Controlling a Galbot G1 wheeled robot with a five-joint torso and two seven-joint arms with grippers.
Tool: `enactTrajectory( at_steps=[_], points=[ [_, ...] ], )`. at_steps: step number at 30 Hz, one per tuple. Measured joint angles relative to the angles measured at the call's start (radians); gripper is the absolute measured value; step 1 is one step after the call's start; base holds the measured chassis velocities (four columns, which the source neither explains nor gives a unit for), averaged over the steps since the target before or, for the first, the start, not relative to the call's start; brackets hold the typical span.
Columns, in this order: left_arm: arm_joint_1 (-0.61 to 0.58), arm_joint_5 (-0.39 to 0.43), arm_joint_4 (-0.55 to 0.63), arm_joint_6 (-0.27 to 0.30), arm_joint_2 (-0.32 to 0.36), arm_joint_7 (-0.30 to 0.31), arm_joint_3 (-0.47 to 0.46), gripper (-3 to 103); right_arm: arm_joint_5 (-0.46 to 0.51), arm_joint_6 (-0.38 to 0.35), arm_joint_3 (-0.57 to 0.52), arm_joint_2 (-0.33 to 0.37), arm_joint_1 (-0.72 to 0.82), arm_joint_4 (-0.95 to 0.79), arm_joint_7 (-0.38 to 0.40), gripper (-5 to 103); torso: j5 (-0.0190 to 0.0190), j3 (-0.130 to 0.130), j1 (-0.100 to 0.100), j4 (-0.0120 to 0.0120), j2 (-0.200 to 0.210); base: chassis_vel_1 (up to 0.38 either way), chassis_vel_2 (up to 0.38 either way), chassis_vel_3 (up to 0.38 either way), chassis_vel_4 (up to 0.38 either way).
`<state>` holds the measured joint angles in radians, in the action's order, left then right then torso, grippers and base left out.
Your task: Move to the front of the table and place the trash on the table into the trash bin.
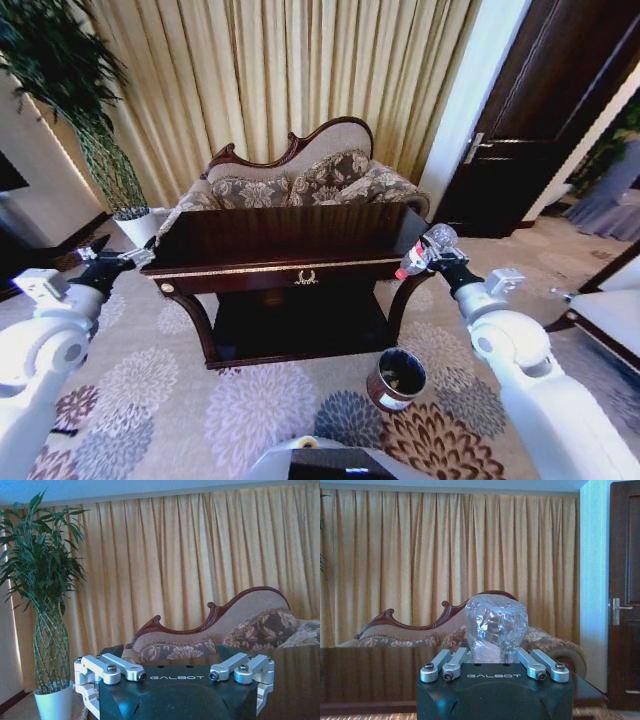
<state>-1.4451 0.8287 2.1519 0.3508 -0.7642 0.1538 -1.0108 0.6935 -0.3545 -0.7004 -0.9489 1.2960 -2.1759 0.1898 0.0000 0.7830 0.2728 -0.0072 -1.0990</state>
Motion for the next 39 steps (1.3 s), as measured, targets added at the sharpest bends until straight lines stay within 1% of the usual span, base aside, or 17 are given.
enactTrajectory(
  at_steps=[4,9,11,12,14,15,18,22,25,30,33,34,35,36,37,38,39],
  points=[
    [0.0,-0.01,0.001,-0.001,-0.007,-0.003,0.012,100,-0.02,0.01,0.019,-0.022,0.01,0.03,-0.003,27,-0.0002,0.0,0.0,0.0001,0.0,0.162,-0.148,-0.148,0.165],
    [0.001,-0.022,0.011,-0.003,-0.023,-0.004,0.032,100,-0.095,0.038,0.058,-0.077,0.039,0.156,-0.032,27,-0.0001,0.0,0.0,0.0003,0.0,0.03,-0.027,-0.027,0.024],
    [0.0,-0.024,0.015,-0.003,-0.026,-0.004,0.036,100,-0.149,0.075,0.073,-0.101,0.037,0.265,-0.054,27,-0.0001,0.001,0.001,0.0001,0.001,0.0,0.0,0.0,0.0],
    [0.0,-0.024,0.015,-0.003,-0.026,-0.004,0.036,100,-0.149,0.075,0.073,-0.101,0.037,0.265,-0.054,27,-0.0001,0.001,0.001,0.0001,0.001,0.0,0.0,0.0,0.0],
    [-0.003,-0.028,0.02,-0.004,-0.031,-0.004,0.038,100,-0.199,0.117,0.088,-0.126,0.019,0.405,-0.071,27,0.0002,0.001,0.001,-0.0001,0.001,0.0,0.0,0.0,0.0],
    [-0.003,-0.028,0.02,-0.004,-0.031,-0.004,0.038,100,-0.199,0.117,0.088,-0.126,0.019,0.405,-0.071,27,0.0002,0.001,0.001,-0.0001,0.001,0.0,0.0,0.0,0.0],
    [-0.012,-0.034,0.031,-0.006,-0.039,-0.005,0.042,100,-0.234,0.162,0.1,-0.167,-0.028,0.595,-0.076,27,0.0003,0.0,0.001,0.0,0.001,0.0,0.0,0.0,0.0],
    [-0.014,-0.041,0.036,-0.008,-0.042,-0.004,0.05,100,-0.257,0.199,0.109,-0.188,-0.064,0.702,-0.076,27,0.0,0.0,0.0,0.0001,0.0,0.0,0.0,0.0,0.0],
    [-0.013,-0.047,0.046,-0.011,-0.046,0.0,0.066,100,-0.295,0.282,0.126,-0.217,-0.132,0.851,-0.069,27,-0.0001,0.0,0.0,0.0003,0.0,0.0,0.0,0.0,0.0],
    [-0.013,-0.048,0.054,-0.015,-0.046,0.004,0.075,100,-0.303,0.343,0.144,-0.236,-0.169,0.912,-0.039,25,0.0,0.0,0.0,0.0001,0.0,0.0,0.0,0.0,0.0],
    [-0.016,-0.046,0.062,-0.016,-0.046,0.005,0.075,100,-0.301,0.359,0.151,-0.241,-0.175,0.908,-0.031,33,0.0,0.0,0.0,0.0002,0.0,0.0,0.0,0.0,0.0],
    [-0.016,-0.046,0.062,-0.016,-0.046,0.005,0.075,100,-0.301,0.359,0.151,-0.241,-0.175,0.908,-0.031,33,0.0,0.0,0.0,0.0002,0.0,0.0,0.0,0.0,0.0],
    [-0.019,-0.044,0.067,-0.016,-0.046,0.005,0.072,100,-0.3,0.36,0.153,-0.241,-0.172,0.897,-0.031,39,-0.0001,0.0,0.0,0.0002,0.0,0.0,0.0,0.0,0.0],
    [-0.019,-0.044,0.067,-0.016,-0.046,0.005,0.072,100,-0.3,0.36,0.153,-0.241,-0.172,0.897,-0.031,39,-0.0001,0.0,0.0,0.0002,0.0,0.0,0.0,0.0,0.0],
    [-0.022,-0.043,0.071,-0.016,-0.046,0.005,0.068,100,-0.3,0.36,0.153,-0.241,-0.167,0.887,-0.031,44,-0.0001,0.0,0.0,0.0002,0.0,0.0,0.0,0.0,0.0],
    [-0.027,-0.043,0.075,-0.017,-0.047,0.004,0.062,100,-0.3,0.36,0.153,-0.24,-0.158,0.874,-0.031,55,-0.0001,0.0,0.0,0.0002,0.0,0.0,0.0,0.0,0.0],
    [-0.027,-0.043,0.075,-0.017,-0.047,0.004,0.062,100,-0.3,0.36,0.153,-0.24,-0.158,0.874,-0.031,55,-0.0001,0.0,0.0,0.0002,0.0,0.0,0.0,0.0,0.0]
  ],
)
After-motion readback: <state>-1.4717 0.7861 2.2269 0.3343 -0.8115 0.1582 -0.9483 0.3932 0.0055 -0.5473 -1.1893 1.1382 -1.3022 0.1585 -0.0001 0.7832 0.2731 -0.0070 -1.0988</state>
